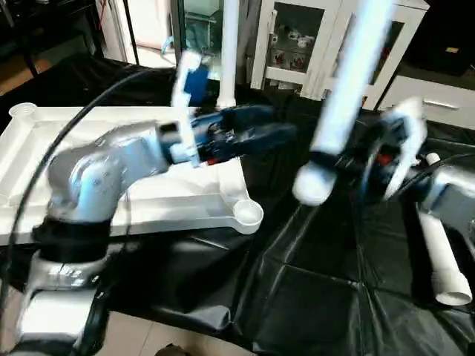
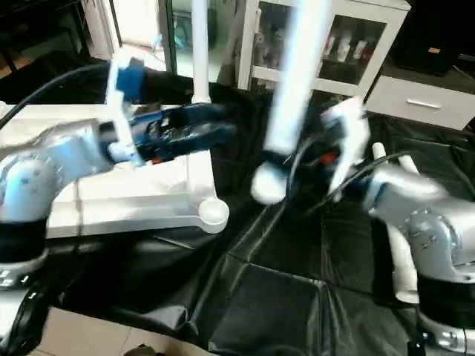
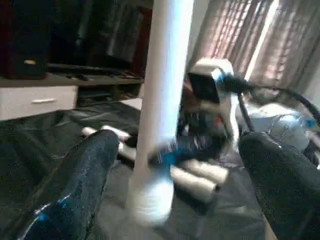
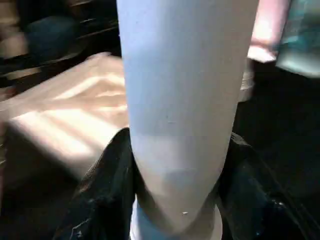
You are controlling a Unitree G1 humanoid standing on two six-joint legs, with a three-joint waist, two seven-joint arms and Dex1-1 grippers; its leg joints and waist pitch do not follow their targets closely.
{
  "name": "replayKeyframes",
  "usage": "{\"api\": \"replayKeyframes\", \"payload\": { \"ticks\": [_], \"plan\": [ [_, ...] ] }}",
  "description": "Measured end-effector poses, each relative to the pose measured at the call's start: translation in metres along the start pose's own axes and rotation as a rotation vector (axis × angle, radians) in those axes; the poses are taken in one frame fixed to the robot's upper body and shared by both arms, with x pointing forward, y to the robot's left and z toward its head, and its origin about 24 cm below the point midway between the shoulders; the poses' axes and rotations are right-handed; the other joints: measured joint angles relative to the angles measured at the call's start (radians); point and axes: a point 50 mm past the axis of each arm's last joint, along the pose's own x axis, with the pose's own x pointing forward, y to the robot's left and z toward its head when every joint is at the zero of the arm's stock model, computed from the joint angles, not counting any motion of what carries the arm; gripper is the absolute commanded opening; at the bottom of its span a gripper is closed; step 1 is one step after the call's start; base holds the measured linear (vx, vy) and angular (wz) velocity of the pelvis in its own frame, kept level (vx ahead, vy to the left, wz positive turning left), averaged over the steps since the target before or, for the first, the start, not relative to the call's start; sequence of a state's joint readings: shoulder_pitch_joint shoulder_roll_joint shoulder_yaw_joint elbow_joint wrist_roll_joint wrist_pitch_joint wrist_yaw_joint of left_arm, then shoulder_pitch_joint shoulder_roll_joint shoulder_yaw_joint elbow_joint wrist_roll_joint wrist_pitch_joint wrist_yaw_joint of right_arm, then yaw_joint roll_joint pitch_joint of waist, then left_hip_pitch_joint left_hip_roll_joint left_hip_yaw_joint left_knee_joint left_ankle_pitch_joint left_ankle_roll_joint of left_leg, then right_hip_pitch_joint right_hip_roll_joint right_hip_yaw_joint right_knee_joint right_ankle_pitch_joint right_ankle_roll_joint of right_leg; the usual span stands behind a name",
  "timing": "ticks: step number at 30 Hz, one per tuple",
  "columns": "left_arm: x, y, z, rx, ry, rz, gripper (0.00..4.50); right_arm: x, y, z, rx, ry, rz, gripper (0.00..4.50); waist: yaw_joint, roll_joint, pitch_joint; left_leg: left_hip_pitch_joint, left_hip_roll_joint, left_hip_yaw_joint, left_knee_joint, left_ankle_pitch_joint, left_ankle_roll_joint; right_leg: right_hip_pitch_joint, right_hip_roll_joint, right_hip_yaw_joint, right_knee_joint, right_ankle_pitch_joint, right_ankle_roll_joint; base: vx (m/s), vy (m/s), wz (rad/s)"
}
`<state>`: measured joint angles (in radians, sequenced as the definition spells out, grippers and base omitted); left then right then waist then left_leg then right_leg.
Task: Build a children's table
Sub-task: Pick table leg
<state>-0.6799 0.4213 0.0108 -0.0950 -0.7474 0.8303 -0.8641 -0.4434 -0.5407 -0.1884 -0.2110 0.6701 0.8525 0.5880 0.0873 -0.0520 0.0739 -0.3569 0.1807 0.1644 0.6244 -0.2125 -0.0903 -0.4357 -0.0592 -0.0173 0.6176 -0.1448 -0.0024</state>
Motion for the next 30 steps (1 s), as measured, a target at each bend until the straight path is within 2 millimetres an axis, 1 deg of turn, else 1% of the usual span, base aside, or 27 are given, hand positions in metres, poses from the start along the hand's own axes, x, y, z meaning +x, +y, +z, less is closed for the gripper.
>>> {"api": "replayKeyframes", "payload": {
  "ticks": [1, 3, 5, 6, 8, 9, 14, 16, 18, 21, 24, 27, 30],
  "plan": [
    [-0.006, 0.001, -0.004, 0.033, 0.026, 0.018, 4.36, 0.001, -0.003, 0.000, -0.012, -0.026, -0.036, 1.88, -0.001, 0.000, 0.000, 0.001, 0.000, 0.000, 0.000, 0.000, 0.000, 0.000, 0.000, 0.000, 0.000, 0.000, 0.000, 0.000, 0.000, 0.00],
    [-0.019, 0.007, -0.023, 0.111, 0.145, 0.086, 4.36, -0.001, -0.011, -0.006, -0.032, -0.050, -0.125, 1.88, 0.000, 0.000, 0.000, 0.001, 0.001, 0.000, 0.000, 0.000, -0.001, -0.001, 0.000, -0.001, 0.000, 0.000, 0.000, 0.000, 0.000, 0.00],
    [-0.023, 0.012, -0.041, 0.201, 0.268, 0.127, 4.36, 0.001, -0.009, -0.014, -0.023, -0.053, -0.125, 1.88, 0.002, 0.000, -0.001, 0.000, 0.001, 0.000, 0.000, 0.000, -0.001, 0.000, 0.000, -0.001, 0.000, 0.000, 0.000, 0.000, 0.000, 0.00],
    [-0.027, 0.016, -0.053, 0.253, 0.352, 0.151, 4.36, 0.004, -0.006, -0.019, -0.014, -0.056, -0.114, 1.88, 0.002, 0.000, -0.001, 0.001, 0.001, 0.000, 0.000, 0.000, 0.000, 0.000, 0.000, -0.001, 0.000, 0.000, 0.001, 0.000, 0.000, 0.00],
    [-0.030, 0.019, -0.068, 0.287, 0.423, 0.162, 4.36, 0.007, -0.002, -0.026, -0.004, -0.045, -0.100, 1.88, 0.001, 0.000, -0.001, 0.001, 0.001, 0.000, 0.000, 0.001, 0.001, -0.001, 0.000, -0.001, -0.001, 0.000, 0.001, 0.000, 0.000, 0.00],
    [-0.030, 0.018, -0.075, 0.302, 0.449, 0.155, 4.36, 0.009, 0.001, -0.030, 0.002, -0.044, -0.094, 1.88, 0.001, -0.001, -0.001, 0.001, 0.001, 0.001, 0.000, 0.001, 0.001, -0.001, 0.000, 0.000, -0.002, 0.000, 0.001, 0.000, 0.000, 0.00],
    [-0.030, 0.011, -0.096, 0.316, 0.462, 0.118, 4.36, 0.024, 0.019, -0.038, -0.002, -0.055, -0.047, 1.88, -0.003, -0.001, -0.001, 0.002, 0.002, 0.001, 0.000, 0.001, 0.001, -0.001, 0.000, 0.000, 0.000, 0.000, 0.000, 0.000, 0.000, 0.00],
    [-0.034, 0.010, -0.108, 0.314, 0.485, 0.093, 4.36, 0.026, 0.026, -0.042, -0.010, -0.040, -0.017, 1.88, -0.003, -0.001, -0.001, 0.004, 0.002, 0.001, -0.001, 0.001, 0.001, -0.001, 0.000, 0.000, -0.001, 0.000, 0.000, 0.000, 0.000, 0.00],
    [-0.043, 0.010, -0.119, 0.287, 0.493, 0.084, 4.36, 0.029, 0.033, -0.049, -0.039, -0.022, 0.021, 1.88, -0.006, -0.001, -0.001, 0.005, 0.002, 0.001, -0.002, 0.001, 0.001, 0.000, 0.000, 0.000, -0.001, 0.000, 0.001, 0.000, 0.000, 0.00],
    [-0.050, 0.012, -0.126, 0.270, 0.499, 0.096, 4.36, 0.034, 0.037, -0.054, -0.047, -0.010, 0.038, 1.88, -0.012, -0.002, -0.001, 0.004, 0.001, 0.001, -0.002, 0.001, 0.001, 0.000, 0.000, 0.001, -0.001, 0.000, 0.001, 0.000, 0.000, 0.00],
    [-0.056, 0.016, -0.130, 0.284, 0.526, 0.108, 4.36, 0.039, 0.037, -0.056, -0.034, -0.027, 0.032, 1.88, -0.014, -0.010, -0.001, 0.004, 0.001, 0.001, -0.002, 0.001, 0.001, -0.001, 0.000, 0.001, -0.001, 0.000, 0.001, 0.000, 0.000, 0.00],
    [-0.063, 0.029, -0.133, 0.295, 0.567, 0.161, 4.36, 0.043, 0.038, -0.056, -0.024, -0.034, 0.034, 1.88, -0.020, -0.011, 0.000, 0.002, 0.001, -0.002, -0.002, 0.001, 0.001, -0.001, 0.000, 0.001, -0.004, 0.000, 0.001, 0.000, 0.000, 0.00],
    [-0.060, 0.037, -0.129, 0.320, 0.554, 0.181, 4.36, 0.044, 0.038, -0.055, -0.031, -0.042, 0.040, 1.88, -0.021, -0.010, 0.000, 0.001, 0.001, -0.003, -0.002, 0.001, 0.001, 0.000, 0.000, 0.001, -0.006, 0.000, 0.001, 0.000, 0.000, 0.00]
  ]
}}
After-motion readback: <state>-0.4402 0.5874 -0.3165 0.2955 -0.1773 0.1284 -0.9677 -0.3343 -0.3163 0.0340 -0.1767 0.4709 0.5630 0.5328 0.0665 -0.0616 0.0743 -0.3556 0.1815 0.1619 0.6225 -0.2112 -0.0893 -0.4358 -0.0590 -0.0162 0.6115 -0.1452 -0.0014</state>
